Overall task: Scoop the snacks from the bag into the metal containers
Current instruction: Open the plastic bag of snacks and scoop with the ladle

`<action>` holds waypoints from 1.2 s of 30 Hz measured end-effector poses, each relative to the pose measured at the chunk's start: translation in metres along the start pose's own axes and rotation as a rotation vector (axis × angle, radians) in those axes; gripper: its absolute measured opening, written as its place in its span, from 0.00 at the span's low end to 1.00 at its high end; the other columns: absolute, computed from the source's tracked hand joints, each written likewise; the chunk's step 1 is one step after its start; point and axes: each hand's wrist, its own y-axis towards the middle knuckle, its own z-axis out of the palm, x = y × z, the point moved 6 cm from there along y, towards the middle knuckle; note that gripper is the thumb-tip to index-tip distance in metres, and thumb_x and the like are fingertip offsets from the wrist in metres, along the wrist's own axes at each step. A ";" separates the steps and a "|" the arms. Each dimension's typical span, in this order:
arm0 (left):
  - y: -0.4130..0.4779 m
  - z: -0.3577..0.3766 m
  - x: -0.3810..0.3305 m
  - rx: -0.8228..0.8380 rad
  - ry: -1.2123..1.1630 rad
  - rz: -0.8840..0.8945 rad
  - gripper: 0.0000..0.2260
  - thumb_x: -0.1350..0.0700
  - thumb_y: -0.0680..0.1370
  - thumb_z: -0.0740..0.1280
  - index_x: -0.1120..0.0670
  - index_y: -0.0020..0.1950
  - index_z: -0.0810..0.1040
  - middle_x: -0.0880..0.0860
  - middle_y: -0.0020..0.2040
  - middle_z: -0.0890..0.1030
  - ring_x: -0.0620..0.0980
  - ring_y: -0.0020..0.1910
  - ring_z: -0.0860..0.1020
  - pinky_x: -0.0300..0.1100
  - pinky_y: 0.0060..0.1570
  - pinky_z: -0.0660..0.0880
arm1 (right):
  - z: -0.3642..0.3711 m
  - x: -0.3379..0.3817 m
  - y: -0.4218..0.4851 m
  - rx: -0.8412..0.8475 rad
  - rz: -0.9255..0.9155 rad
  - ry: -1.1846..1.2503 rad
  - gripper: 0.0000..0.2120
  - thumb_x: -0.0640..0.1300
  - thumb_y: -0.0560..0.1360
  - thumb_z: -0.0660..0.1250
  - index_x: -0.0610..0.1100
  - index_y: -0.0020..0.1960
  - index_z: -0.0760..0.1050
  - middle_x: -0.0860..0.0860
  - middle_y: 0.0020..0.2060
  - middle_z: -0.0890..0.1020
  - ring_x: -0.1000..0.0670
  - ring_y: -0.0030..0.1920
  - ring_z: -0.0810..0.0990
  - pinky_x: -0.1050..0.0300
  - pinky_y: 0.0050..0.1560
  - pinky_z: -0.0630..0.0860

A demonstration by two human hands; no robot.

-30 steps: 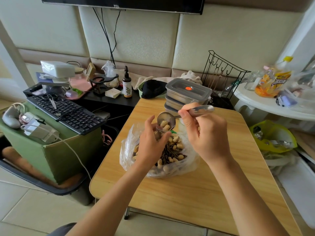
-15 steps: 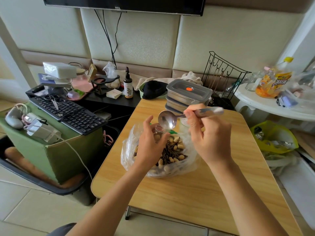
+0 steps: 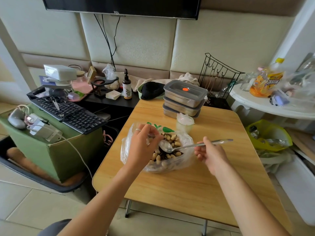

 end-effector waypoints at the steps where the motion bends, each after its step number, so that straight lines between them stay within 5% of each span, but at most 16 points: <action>1: -0.001 0.000 -0.001 -0.001 0.011 0.007 0.07 0.54 0.77 0.76 0.53 0.46 0.78 0.46 0.49 0.78 0.41 0.48 0.77 0.29 0.48 0.72 | 0.001 -0.008 0.000 0.012 0.049 0.026 0.13 0.49 0.86 0.63 0.40 0.51 0.75 0.44 0.34 0.82 0.49 0.31 0.78 0.59 0.29 0.73; 7: -0.011 0.006 -0.004 0.002 0.055 0.091 0.11 0.52 0.73 0.79 0.53 0.43 0.79 0.48 0.49 0.78 0.47 0.46 0.78 0.35 0.46 0.74 | -0.007 -0.022 -0.004 0.090 0.066 -0.094 0.19 0.58 0.80 0.69 0.41 0.49 0.78 0.50 0.29 0.79 0.52 0.24 0.72 0.62 0.20 0.64; 11: -0.012 0.010 -0.003 0.001 0.035 0.071 0.12 0.49 0.72 0.80 0.52 0.42 0.78 0.46 0.48 0.77 0.49 0.47 0.78 0.40 0.46 0.75 | -0.005 0.000 -0.029 0.209 0.036 -0.541 0.30 0.69 0.78 0.64 0.41 0.41 0.78 0.50 0.26 0.74 0.52 0.21 0.66 0.64 0.22 0.60; 14: -0.010 0.012 -0.004 0.001 0.030 0.059 0.12 0.49 0.72 0.80 0.51 0.42 0.78 0.45 0.48 0.77 0.48 0.46 0.77 0.37 0.46 0.74 | 0.011 0.018 -0.047 0.307 -0.166 -0.717 0.25 0.61 0.82 0.65 0.41 0.38 0.78 0.49 0.27 0.77 0.52 0.21 0.67 0.61 0.24 0.64; 17: -0.007 0.012 -0.008 -0.002 0.028 0.066 0.13 0.51 0.70 0.81 0.53 0.44 0.80 0.45 0.47 0.77 0.43 0.45 0.77 0.30 0.45 0.71 | 0.041 0.047 -0.069 0.338 -0.717 -0.719 0.04 0.46 0.83 0.67 0.47 0.52 0.80 0.53 0.44 0.83 0.55 0.32 0.79 0.64 0.36 0.75; 19: -0.006 0.012 -0.009 0.003 0.039 0.080 0.12 0.51 0.70 0.81 0.52 0.45 0.80 0.44 0.48 0.77 0.41 0.45 0.77 0.29 0.45 0.71 | 0.061 0.048 -0.079 0.498 -0.868 -0.732 0.14 0.39 0.82 0.66 0.56 0.61 0.78 0.56 0.55 0.78 0.52 0.39 0.82 0.64 0.42 0.78; 21: -0.005 0.010 -0.010 0.013 0.045 0.104 0.12 0.52 0.71 0.81 0.48 0.45 0.79 0.44 0.48 0.77 0.40 0.45 0.77 0.28 0.44 0.71 | 0.075 0.045 -0.080 0.577 -0.881 -0.820 0.16 0.38 0.82 0.65 0.59 0.61 0.78 0.59 0.58 0.77 0.52 0.40 0.82 0.65 0.44 0.78; 26: 0.002 0.000 -0.006 0.116 0.157 0.117 0.15 0.46 0.68 0.81 0.50 0.45 0.79 0.44 0.49 0.76 0.40 0.47 0.77 0.28 0.45 0.71 | 0.082 0.054 -0.069 0.520 -0.926 -0.978 0.01 0.47 0.80 0.70 0.51 0.51 0.81 0.60 0.47 0.82 0.59 0.44 0.80 0.59 0.46 0.79; 31: 0.001 -0.012 -0.009 0.236 0.196 0.169 0.22 0.32 0.69 0.71 0.50 0.47 0.78 0.43 0.49 0.77 0.42 0.48 0.78 0.40 0.48 0.77 | 0.091 0.055 -0.073 0.608 -0.977 -1.009 0.06 0.43 0.79 0.71 0.54 0.46 0.78 0.59 0.43 0.82 0.59 0.41 0.79 0.62 0.40 0.74; 36: 0.004 -0.031 -0.019 0.191 0.163 0.263 0.07 0.49 0.77 0.75 0.51 0.48 0.82 0.43 0.46 0.80 0.45 0.45 0.80 0.41 0.47 0.78 | 0.086 0.074 -0.086 0.555 -1.083 -0.885 0.07 0.40 0.77 0.73 0.49 0.43 0.78 0.57 0.38 0.81 0.54 0.40 0.81 0.61 0.40 0.78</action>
